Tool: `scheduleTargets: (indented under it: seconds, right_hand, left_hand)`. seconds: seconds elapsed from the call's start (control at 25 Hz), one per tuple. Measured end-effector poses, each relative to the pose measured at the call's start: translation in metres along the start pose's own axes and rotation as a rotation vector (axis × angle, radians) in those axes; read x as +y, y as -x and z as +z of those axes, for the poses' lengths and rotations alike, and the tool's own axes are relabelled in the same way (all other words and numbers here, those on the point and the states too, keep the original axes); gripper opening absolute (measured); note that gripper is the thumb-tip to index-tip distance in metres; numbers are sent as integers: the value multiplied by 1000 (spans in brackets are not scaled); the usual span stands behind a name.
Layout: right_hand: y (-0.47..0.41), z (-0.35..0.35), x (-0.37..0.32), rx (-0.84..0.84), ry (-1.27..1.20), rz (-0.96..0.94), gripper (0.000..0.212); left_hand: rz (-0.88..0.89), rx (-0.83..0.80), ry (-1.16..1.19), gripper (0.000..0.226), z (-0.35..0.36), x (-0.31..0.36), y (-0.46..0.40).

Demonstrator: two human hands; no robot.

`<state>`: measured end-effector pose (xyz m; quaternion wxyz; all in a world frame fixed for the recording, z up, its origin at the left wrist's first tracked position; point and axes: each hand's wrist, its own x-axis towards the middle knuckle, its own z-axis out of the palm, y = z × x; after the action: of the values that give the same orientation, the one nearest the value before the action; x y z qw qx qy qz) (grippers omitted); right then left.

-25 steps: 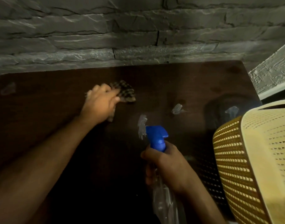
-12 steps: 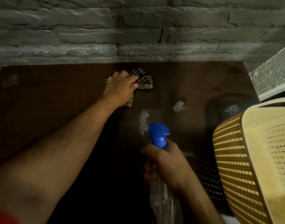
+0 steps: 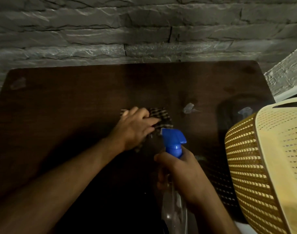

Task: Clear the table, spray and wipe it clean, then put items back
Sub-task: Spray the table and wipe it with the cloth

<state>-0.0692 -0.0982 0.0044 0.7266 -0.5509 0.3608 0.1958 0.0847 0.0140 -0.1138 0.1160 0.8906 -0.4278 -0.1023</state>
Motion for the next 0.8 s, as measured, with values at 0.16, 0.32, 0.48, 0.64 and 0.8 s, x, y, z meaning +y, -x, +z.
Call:
scheduleTargets:
  seconds: [0.16, 0.32, 0.48, 0.64, 0.8]
  right_hand:
    - [5, -6, -1, -14, -1, -12, 19]
    - [10, -4, -3, -1, -7, -30, 19]
    - [11, -1, 2, -12, -22, -14, 18]
    - [14, 6, 9, -8, 10, -22, 15]
    - [23, 6, 5, -24, 12, -15, 17]
  left_hand:
    - [-359, 87, -22, 39, -31, -56, -43]
    - [-166, -1, 18, 37, -12, 13, -40]
    - [-85, 10, 5, 36, -4, 1, 8]
    - [-400, 72, 55, 37, -24, -1, -59]
    - [11, -45, 18, 34, 1, 27, 48]
